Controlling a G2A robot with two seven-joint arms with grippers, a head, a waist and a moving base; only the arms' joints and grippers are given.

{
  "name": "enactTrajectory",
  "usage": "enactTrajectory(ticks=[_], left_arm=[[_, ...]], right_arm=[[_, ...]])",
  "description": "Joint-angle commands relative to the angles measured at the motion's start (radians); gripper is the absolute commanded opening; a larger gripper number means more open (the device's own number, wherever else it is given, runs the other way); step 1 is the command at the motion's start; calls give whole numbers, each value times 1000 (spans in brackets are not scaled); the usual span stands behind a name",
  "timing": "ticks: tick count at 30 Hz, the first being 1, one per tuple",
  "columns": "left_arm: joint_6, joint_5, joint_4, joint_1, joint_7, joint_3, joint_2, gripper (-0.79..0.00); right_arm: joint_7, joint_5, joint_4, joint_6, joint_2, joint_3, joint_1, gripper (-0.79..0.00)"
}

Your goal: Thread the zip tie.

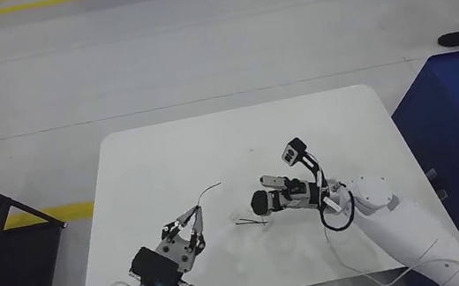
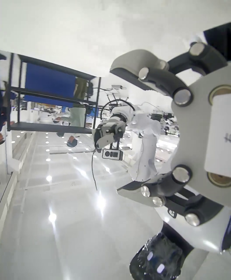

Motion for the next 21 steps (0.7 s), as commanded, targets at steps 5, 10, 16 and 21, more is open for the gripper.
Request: enactTrajectory(ticks=[5, 10, 16, 21], left_arm=[[301, 472, 41, 12, -12, 50, -3, -785], [301, 472, 41, 12, -12, 50, -3, -785], [383, 657, 52, 8, -107, 80, -4, -785], [400, 755, 60, 5, -157, 116, -6, -785]], right_arm=[[115, 54, -9, 106, 13, 59, -16, 0], [115, 54, -9, 106, 13, 59, -16, 0], [126, 87, -31, 203, 0, 18, -19, 0], [112, 108, -18, 208, -12, 13, -6, 0]])
